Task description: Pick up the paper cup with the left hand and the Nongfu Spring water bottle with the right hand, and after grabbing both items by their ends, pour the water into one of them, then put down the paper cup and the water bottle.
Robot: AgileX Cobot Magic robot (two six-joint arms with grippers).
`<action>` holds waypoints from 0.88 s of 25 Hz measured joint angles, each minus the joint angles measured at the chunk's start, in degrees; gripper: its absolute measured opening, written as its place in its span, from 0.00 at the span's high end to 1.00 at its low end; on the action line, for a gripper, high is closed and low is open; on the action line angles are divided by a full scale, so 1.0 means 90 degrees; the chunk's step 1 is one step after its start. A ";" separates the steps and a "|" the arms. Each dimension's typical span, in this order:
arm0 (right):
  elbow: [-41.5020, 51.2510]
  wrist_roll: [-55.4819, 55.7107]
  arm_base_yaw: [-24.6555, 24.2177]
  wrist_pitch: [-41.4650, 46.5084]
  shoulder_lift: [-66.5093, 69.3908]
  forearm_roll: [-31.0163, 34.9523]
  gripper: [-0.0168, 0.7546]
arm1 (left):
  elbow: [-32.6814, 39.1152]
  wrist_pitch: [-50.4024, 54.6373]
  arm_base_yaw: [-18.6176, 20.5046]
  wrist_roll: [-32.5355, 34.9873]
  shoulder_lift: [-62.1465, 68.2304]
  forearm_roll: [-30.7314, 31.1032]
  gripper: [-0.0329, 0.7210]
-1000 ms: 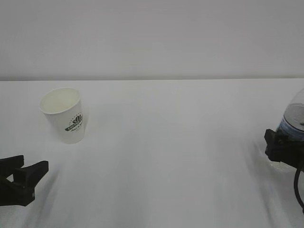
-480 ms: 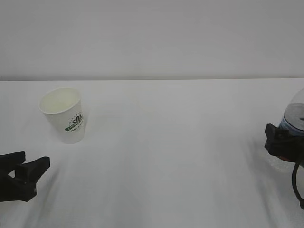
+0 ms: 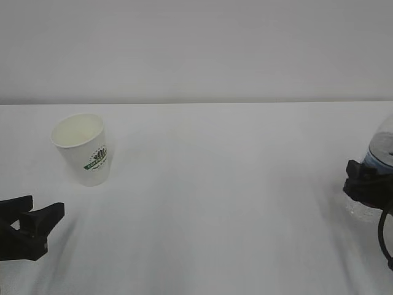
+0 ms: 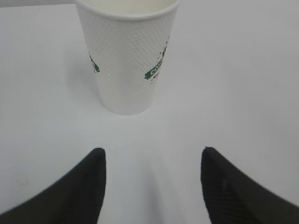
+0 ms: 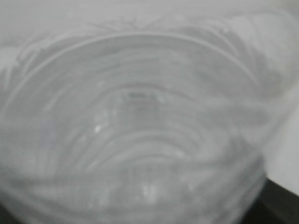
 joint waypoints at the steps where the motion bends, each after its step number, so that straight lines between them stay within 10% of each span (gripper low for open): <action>1: 0.0000 0.0000 0.0000 0.0000 0.0000 0.0025 0.25 | 0.0000 0.0000 0.0000 0.0000 0.0000 0.0000 0.34; 22: 0.0000 -0.0023 0.0000 -0.0029 0.0000 0.0038 0.42 | 0.0000 0.0000 0.0000 0.0000 0.0000 0.0000 0.34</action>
